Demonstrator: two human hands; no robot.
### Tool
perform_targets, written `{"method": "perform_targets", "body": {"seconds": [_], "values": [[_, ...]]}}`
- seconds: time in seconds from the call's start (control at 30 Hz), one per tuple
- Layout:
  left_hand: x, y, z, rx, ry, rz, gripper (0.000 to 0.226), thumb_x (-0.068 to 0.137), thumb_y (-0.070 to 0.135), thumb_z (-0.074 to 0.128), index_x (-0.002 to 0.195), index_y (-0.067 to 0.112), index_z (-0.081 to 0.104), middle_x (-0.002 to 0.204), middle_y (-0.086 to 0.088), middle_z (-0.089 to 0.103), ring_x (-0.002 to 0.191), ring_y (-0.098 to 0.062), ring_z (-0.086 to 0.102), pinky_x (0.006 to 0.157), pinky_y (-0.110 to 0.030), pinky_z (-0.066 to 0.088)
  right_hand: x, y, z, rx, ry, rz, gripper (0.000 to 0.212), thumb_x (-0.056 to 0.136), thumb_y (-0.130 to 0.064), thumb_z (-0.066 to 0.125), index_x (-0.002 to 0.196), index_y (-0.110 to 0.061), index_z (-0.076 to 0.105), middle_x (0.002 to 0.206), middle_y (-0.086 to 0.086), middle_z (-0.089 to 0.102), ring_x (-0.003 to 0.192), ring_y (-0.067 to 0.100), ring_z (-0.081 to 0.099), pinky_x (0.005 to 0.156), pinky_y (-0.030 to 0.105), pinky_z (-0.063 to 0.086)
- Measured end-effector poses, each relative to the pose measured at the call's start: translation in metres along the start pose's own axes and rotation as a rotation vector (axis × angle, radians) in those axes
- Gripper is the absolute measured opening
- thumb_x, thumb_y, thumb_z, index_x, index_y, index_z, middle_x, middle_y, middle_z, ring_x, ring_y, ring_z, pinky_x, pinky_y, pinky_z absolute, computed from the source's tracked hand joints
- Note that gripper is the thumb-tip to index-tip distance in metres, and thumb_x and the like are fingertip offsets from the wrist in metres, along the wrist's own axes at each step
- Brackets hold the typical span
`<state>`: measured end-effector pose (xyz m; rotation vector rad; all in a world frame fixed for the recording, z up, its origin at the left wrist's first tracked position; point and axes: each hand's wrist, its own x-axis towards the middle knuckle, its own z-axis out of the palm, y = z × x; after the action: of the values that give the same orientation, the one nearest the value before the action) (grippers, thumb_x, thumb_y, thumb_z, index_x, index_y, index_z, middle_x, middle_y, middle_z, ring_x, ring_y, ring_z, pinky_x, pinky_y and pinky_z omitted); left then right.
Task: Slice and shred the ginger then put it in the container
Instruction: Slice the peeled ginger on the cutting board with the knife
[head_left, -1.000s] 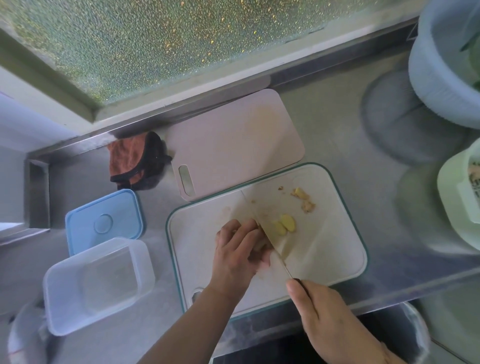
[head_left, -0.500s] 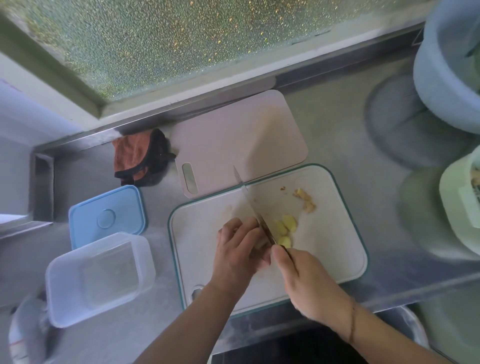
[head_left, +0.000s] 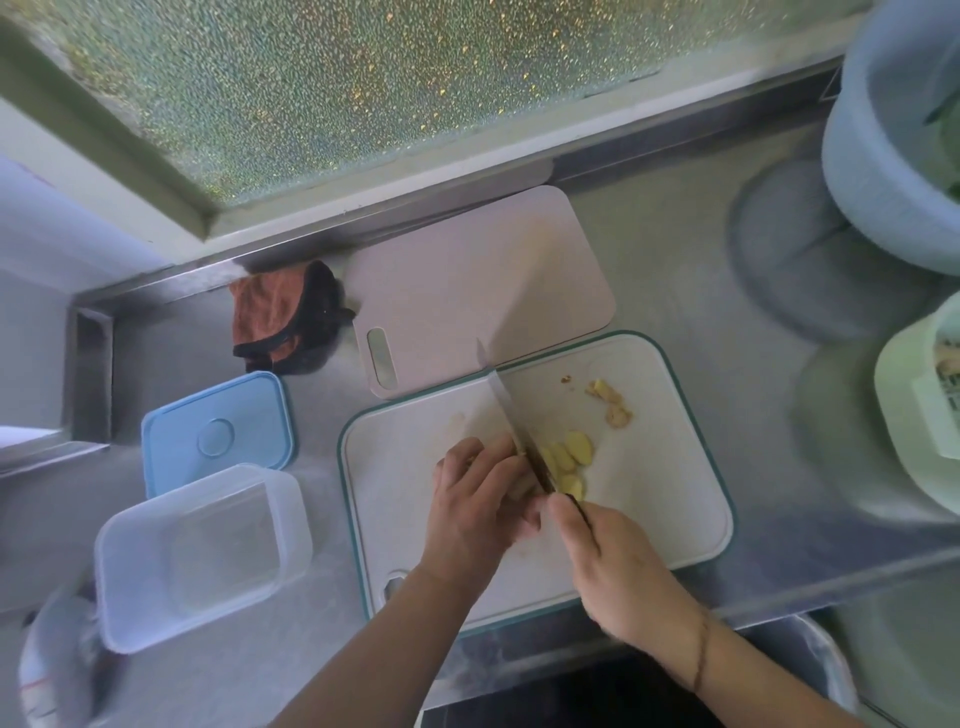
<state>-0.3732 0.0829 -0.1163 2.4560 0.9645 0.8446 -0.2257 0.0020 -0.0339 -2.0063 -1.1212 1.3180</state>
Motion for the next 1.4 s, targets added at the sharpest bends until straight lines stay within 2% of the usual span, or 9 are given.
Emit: {"method": "perform_targets", "body": {"seconds": [0.13, 0.33, 0.47, 0.6, 0.73, 0.97, 1.13, 1.27, 1.4], "values": [[0.0, 0.0, -0.002, 0.019, 0.014, 0.019, 0.018, 0.09, 0.025, 0.076, 0.101, 0.014, 0.067, 0.108, -0.003, 0.07, 0.105, -0.015, 0.059, 0.098, -0.036, 0.044, -0.007, 0.009, -0.02, 0.191, -0.036, 0.14, 0.066, 0.081, -0.077, 0.022, 0.056, -0.018, 0.039, 0.04, -0.004, 0.036, 0.034, 0.006, 0.035, 0.042, 0.016, 0.024], [0.003, 0.004, -0.007, -0.006, 0.049, 0.069, 0.017, 0.093, 0.024, 0.07, 0.105, 0.016, 0.06, 0.111, 0.001, 0.064, 0.106, -0.014, 0.056, 0.103, -0.028, 0.039, -0.024, -0.008, -0.017, 0.038, 0.018, 0.0, 0.048, 0.087, -0.059, 0.028, 0.056, -0.024, 0.041, 0.047, -0.007, 0.049, 0.047, 0.01, 0.045, 0.058, 0.038, 0.04], [0.004, 0.004, -0.006, -0.02, 0.089, 0.042, 0.025, 0.082, 0.021, 0.076, 0.102, 0.013, 0.063, 0.111, 0.001, 0.063, 0.117, -0.009, 0.042, 0.101, -0.027, 0.039, -0.039, -0.014, -0.016, 0.018, 0.048, 0.018, 0.048, 0.086, -0.059, 0.027, 0.061, -0.023, 0.046, 0.055, -0.011, 0.056, 0.06, 0.01, 0.053, 0.063, 0.027, 0.042], [0.002, 0.003, -0.004, -0.017, 0.062, 0.041, 0.025, 0.084, 0.023, 0.076, 0.105, 0.015, 0.063, 0.112, -0.001, 0.067, 0.11, -0.015, 0.051, 0.1, -0.031, 0.041, -0.043, -0.013, -0.014, -0.027, 0.059, 0.018, 0.048, 0.084, -0.061, 0.022, 0.063, -0.025, 0.046, 0.054, -0.005, 0.05, 0.061, 0.008, 0.051, 0.064, 0.024, 0.039], [-0.001, 0.0, -0.001, -0.001, 0.028, 0.005, 0.021, 0.088, 0.025, 0.074, 0.099, 0.007, 0.075, 0.111, -0.003, 0.072, 0.1, -0.029, 0.064, 0.095, -0.038, 0.045, -0.046, -0.013, -0.009, -0.036, 0.099, 0.055, 0.073, 0.08, -0.077, 0.01, 0.072, -0.021, 0.055, 0.066, 0.002, 0.06, 0.079, 0.007, 0.056, 0.07, 0.022, 0.042], [0.001, 0.003, -0.003, -0.028, 0.046, -0.012, 0.027, 0.082, 0.025, 0.078, 0.104, 0.014, 0.067, 0.109, -0.002, 0.072, 0.106, -0.022, 0.055, 0.096, -0.034, 0.045, -0.045, -0.013, -0.007, -0.051, 0.065, 0.103, 0.106, 0.053, -0.096, -0.008, 0.081, -0.02, 0.061, 0.075, 0.002, 0.065, 0.092, -0.003, 0.052, 0.076, 0.026, 0.044], [0.003, 0.004, -0.004, -0.049, 0.053, -0.003, 0.025, 0.087, 0.027, 0.075, 0.107, 0.018, 0.062, 0.106, -0.002, 0.073, 0.102, -0.022, 0.06, 0.097, -0.034, 0.045, -0.044, -0.02, -0.013, -0.073, 0.034, 0.099, 0.083, 0.072, -0.075, 0.009, 0.089, -0.015, 0.063, 0.084, 0.004, 0.067, 0.088, 0.011, 0.059, 0.077, 0.024, 0.044], [0.004, 0.004, -0.003, -0.037, 0.048, 0.005, 0.026, 0.087, 0.027, 0.076, 0.107, 0.019, 0.061, 0.105, -0.001, 0.072, 0.101, -0.021, 0.063, 0.098, -0.031, 0.044, -0.032, -0.025, -0.012, -0.041, -0.001, 0.031, 0.058, 0.079, -0.065, 0.014, 0.069, -0.022, 0.049, 0.063, 0.002, 0.054, 0.07, 0.01, 0.054, 0.064, 0.023, 0.04], [0.002, 0.0, -0.001, -0.027, 0.034, -0.01, 0.026, 0.087, 0.03, 0.076, 0.106, 0.018, 0.062, 0.106, 0.0, 0.072, 0.101, -0.026, 0.063, 0.098, -0.03, 0.042, -0.036, -0.019, -0.005, -0.054, 0.016, 0.052, 0.068, 0.077, -0.073, 0.008, 0.072, -0.022, 0.053, 0.065, 0.002, 0.056, 0.074, 0.008, 0.054, 0.065, 0.02, 0.04]]}}
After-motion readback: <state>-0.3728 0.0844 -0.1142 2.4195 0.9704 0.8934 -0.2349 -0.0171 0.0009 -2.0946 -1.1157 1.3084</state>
